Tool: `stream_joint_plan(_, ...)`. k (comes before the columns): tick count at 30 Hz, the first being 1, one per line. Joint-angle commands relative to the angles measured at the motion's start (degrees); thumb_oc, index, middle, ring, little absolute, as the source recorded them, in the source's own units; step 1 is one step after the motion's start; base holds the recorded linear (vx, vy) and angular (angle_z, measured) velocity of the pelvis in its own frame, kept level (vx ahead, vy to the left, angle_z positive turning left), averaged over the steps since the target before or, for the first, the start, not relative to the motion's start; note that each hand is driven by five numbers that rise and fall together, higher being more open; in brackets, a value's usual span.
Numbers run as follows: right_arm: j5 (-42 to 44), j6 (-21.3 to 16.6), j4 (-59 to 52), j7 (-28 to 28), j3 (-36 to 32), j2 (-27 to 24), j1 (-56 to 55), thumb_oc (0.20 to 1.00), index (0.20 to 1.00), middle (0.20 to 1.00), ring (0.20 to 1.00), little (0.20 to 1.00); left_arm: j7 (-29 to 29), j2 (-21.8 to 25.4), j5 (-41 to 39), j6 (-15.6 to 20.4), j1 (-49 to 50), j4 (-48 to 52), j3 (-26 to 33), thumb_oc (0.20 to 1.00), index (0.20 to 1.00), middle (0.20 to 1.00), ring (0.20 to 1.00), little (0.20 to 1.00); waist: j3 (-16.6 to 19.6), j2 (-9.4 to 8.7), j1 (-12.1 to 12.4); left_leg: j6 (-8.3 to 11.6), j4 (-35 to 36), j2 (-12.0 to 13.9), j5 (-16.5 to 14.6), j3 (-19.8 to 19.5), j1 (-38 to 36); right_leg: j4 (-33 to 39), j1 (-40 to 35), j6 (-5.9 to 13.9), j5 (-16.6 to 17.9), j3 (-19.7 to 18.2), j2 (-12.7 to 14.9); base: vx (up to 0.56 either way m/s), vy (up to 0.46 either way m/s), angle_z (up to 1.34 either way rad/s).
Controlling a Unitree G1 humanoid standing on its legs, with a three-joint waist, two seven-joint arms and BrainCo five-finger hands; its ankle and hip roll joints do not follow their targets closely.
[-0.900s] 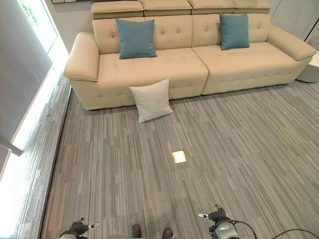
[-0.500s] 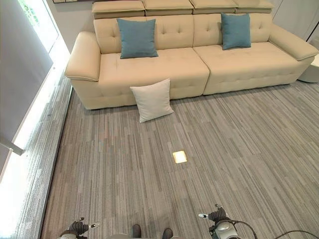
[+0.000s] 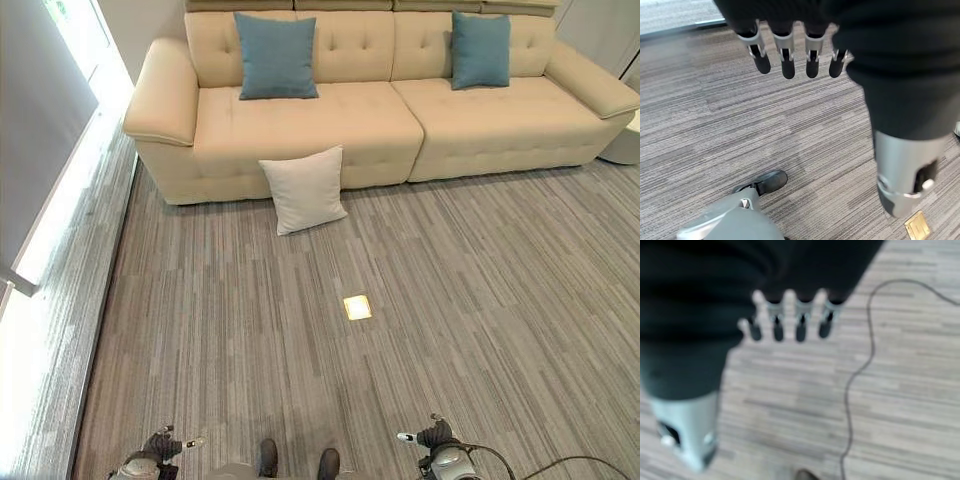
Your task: Pick up all the scattered cushions and arrange them neatly on the sofa.
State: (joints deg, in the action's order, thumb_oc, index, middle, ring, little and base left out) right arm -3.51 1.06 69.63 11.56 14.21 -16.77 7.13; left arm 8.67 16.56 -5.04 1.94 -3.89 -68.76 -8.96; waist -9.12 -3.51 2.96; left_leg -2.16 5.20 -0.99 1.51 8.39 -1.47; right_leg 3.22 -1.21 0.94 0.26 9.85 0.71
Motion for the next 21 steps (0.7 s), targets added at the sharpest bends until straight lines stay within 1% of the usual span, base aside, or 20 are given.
stream_joint_plan(1,0.96,0.07,0.69,0.24,1.41,-0.41,2.92,1.0,1.0,1.0,1.0,1.0,0.38,0.68,1.07,1.46,-3.12,-0.83,-0.99,1.0,1.0,1.0,1.0,1.0,-2.26,0.07,1.15,-1.13,-5.75,-0.38,-10.01,-6.21,-1.67,-9.6,3.84,7.55,0.81,0.0,8.13,0.02,0.126,-0.13)
stream_joint_plan(2,0.9,0.07,0.67,0.18,1.5,-0.41,2.9,1.0,1.0,1.0,1.0,1.0,0.3,0.7,0.98,1.51,-3.26,-0.45,-1.12,1.0,1.0,1.0,1.0,1.0,-2.73,0.18,0.98,-1.74,-6.08,-0.77,-10.22,-6.75,-1.71,-12.64,5.37,7.89,1.39,-0.57,8.51,0.02,0.137,-0.13)
stream_joint_plan(3,0.84,0.12,0.6,0.08,1.65,-0.38,2.96,1.0,1.0,1.0,1.0,1.0,0.26,0.79,0.93,1.52,-3.3,-0.17,-1.27,1.0,1.0,1.0,1.0,1.0,-3.21,0.39,0.73,-2.23,-6.15,-0.87,-10.24,-7.22,-1.82,-15.63,6.64,7.88,2.2,-0.97,8.48,0.02,0.159,-0.09)
stream_joint_plan(4,0.76,0.12,0.41,0.14,1.98,-0.42,3.19,1.0,1.0,1.0,1.0,1.0,0.3,0.85,0.76,1.52,-3.46,0.13,-1.42,1.0,1.0,1.0,1.0,1.0,-3.68,0.74,0.44,-2.69,-6.19,-0.85,-10.27,-7.62,-1.9,-19.22,8.5,7.81,2.29,-1.45,8.12,0.03,0.144,-0.04)
stream_joint_plan(6,0.59,0.07,0.27,0.07,2.34,-0.4,3.26,1.0,1.0,1.0,1.0,1.0,0.33,0.83,0.56,1.64,-3.59,0.22,-1.48,1.0,1.0,1.0,1.0,1.0,-4.09,1.32,0.2,-2.88,-5.16,-0.76,-10.62,-7.89,-3.19,-22.05,11.65,7.75,2.12,-0.89,7.78,0.11,0.117,0.03)
stream_joint_plan(8,0.48,-0.01,0.05,0.15,2.59,-0.49,3.34,1.0,1.0,1.0,1.0,1.0,0.29,0.6,0.48,1.75,-3.65,0.32,-1.65,1.0,1.0,1.0,1.0,1.0,-4.14,1.43,-0.25,-2.71,-3.44,-0.92,-11.08,-8.7,-5.72,-19.87,13.38,6.94,1.52,0.0,6.47,0.21,0.046,0.05)
stream_joint_plan(9,0.33,-0.01,0.0,0.18,2.84,-0.54,3.34,1.0,1.0,1.0,1.0,1.0,0.16,0.38,0.36,1.83,-3.76,0.28,-1.81,1.0,1.0,1.0,1.0,1.0,-4.24,1.44,-0.46,-2.68,-2.53,-1.12,-11.43,-9.51,-7.0,-17.55,14.26,6.81,1.86,0.53,5.98,0.25,-0.006,0.06)
stream_joint_plan(11,-0.02,0.07,-0.41,0.1,3.25,-0.64,3.23,1.0,1.0,1.0,1.0,1.0,-0.13,0.04,0.3,2.02,-3.73,0.15,-1.89,1.0,1.0,1.0,1.0,1.0,-4.44,1.31,-0.96,-2.26,-1.01,-1.26,-11.99,-10.53,-9.3,-12.55,15.58,6.82,3.07,2.15,5.43,0.27,-0.036,0.25)
stream_joint_plan(13,-0.2,0.13,-0.65,0.09,3.06,-0.86,2.93,1.0,1.0,1.0,1.0,1.0,-0.51,-0.3,0.1,2.22,-3.6,0.19,-1.96,1.0,1.0,1.0,1.0,1.0,-4.5,1.36,-1.47,-1.97,-0.92,-1.24,-12.37,-12.34,-10.39,-10.98,16.41,7.18,3.56,2.0,4.84,0.34,-0.118,0.44)
stream_joint_plan(14,0.18,-0.61,-0.69,0.13,2.85,-0.78,1.79,1.0,1.0,1.0,1.0,1.0,-0.8,-1.28,-0.47,2.61,-3.76,0.2,-2.43,1.0,1.0,1.0,1.0,1.0,-3.83,1.12,-1.82,-0.3,-1.56,-0.44,-13.51,-13.92,-11.37,-10.07,14.48,5.61,2.84,1.33,3.63,0.53,-0.334,1.06)
stream_joint_plan(15,1.06,-1.24,-0.82,0.19,2.28,-0.84,1.27,1.0,1.0,1.0,1.0,1.0,-1.52,-1.8,-1.04,2.81,-3.93,0.69,-3.14,1.0,1.0,1.0,1.0,1.0,-3.04,1.11,-2.2,1.81,-2.87,1.29,-13.08,-14.45,-10.86,-9.73,13.09,4.57,1.81,2.67,3.21,0.44,-0.312,1.48)
stream_joint_plan(16,1.06,-1.25,-0.81,0.19,2.28,-0.81,1.28,1.0,1.0,1.0,1.0,1.0,-1.52,-1.77,-1.05,2.8,-3.94,0.69,-3.13,1.0,1.0,1.0,1.0,1.0,-2.93,0.95,-2.33,1.78,-2.89,1.13,-12.9,-14.59,-10.63,-9.62,13.21,4.6,1.95,2.74,3.41,0.32,-0.306,1.79)
stream_joint_plan(17,1.59,-1.73,-1.04,0.27,1.91,-0.85,0.74,1.0,1.0,1.0,1.0,1.0,-2.09,-1.98,-1.03,2.81,-4.15,1.45,-3.92,1.0,1.0,1.0,1.0,1.0,-2.7,0.86,-2.67,3.88,-5.46,2.92,-11.29,-14.26,-9.14,-8.07,11.01,3.73,1.0,4.54,2.75,0.12,-0.146,1.63)
stream_joint_plan(18,1.59,-1.73,-1.03,0.27,1.9,-0.81,0.76,1.0,1.0,1.0,1.0,1.0,-2.09,-1.95,-1.03,2.81,-4.17,1.45,-3.92,1.0,1.0,1.0,1.0,1.0,-2.59,0.69,-2.84,3.84,-5.46,2.73,-11.08,-14.43,-8.9,-7.96,11.13,3.77,1.14,4.64,2.97,0.26,-0.287,1.27)
stream_joint_plan(19,1.83,-2.05,-1.62,0.21,2.15,-0.92,0.85,1.0,1.0,1.0,1.0,1.0,-2.48,-1.77,-1.16,2.84,-4.55,2.24,-4.39,1.0,1.0,1.0,1.0,1.0,-2.88,-0.02,-3.0,5.4,-11.84,3.88,-9.17,-13.34,-6.14,-6.38,8.85,2.59,0.37,5.49,2.35,0.16,-0.197,0.92)
stream_joint_plan(20,2.0,-2.46,-2.29,0.39,2.33,-1.05,0.99,1.0,1.0,1.0,1.0,1.0,-2.58,-1.6,-1.5,2.91,-4.72,2.9,-4.59,1.0,1.0,1.0,1.0,1.0,-3.48,-0.57,-2.93,6.09,-16.54,3.76,-7.76,-12.59,-3.67,-5.32,7.59,2.21,0.22,5.51,2.22,0.2,-0.252,0.53)
stream_joint_plan(21,2.23,-2.49,-2.5,0.42,2.45,-1.11,1.16,1.0,1.0,1.0,1.0,1.0,-2.44,-1.53,-1.79,3.0,-4.9,3.23,-4.59,1.0,1.0,1.0,1.0,1.0,-3.95,-1.24,-2.88,6.15,-20.21,3.97,-6.65,-11.14,-1.5,-4.7,6.64,1.64,-0.16,5.54,2.31,0.09,-0.158,0.47)
